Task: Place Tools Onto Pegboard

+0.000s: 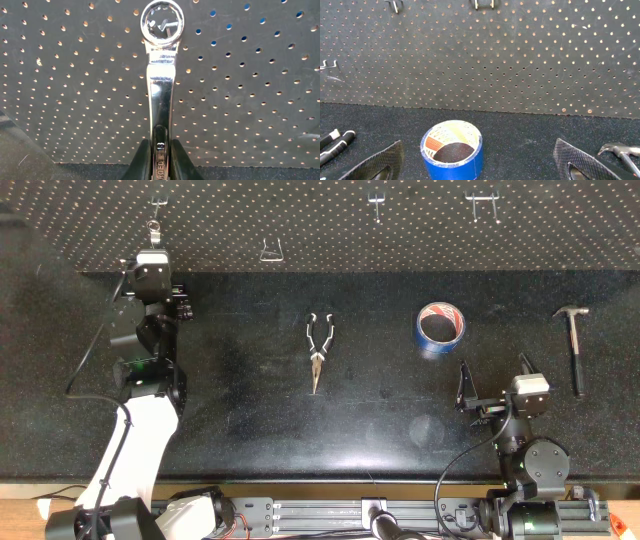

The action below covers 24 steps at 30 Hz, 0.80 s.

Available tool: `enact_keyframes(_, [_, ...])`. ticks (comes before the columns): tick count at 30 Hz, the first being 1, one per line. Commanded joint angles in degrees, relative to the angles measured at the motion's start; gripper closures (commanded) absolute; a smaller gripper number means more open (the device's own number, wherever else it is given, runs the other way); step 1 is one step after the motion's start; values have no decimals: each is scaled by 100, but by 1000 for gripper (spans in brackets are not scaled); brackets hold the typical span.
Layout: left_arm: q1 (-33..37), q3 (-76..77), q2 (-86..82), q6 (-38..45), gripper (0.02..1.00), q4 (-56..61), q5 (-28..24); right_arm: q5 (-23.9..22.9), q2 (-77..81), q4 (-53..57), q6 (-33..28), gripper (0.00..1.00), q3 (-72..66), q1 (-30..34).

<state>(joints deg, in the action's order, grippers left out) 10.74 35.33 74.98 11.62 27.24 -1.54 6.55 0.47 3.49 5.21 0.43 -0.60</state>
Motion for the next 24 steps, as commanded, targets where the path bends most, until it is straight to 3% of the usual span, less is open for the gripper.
enact_keyframes(1, [24, 98, 39, -85, 991, 90, -61, 52, -42, 15, -79, 25, -20, -35])
enact_keyframes(8, [247, 98, 42, -87, 989, 90, -114, 52, -42, 15, -79, 25, -20, -35])
enact_keyframes(11, [247, 98, 74, -87, 991, 92, -673, 52, -42, 15, -79, 25, -20, -35])
enact_keyframes(24, [238, 407, 577, -66, 989, 177, -568, 52, -42, 15, -79, 25, -20, -35])
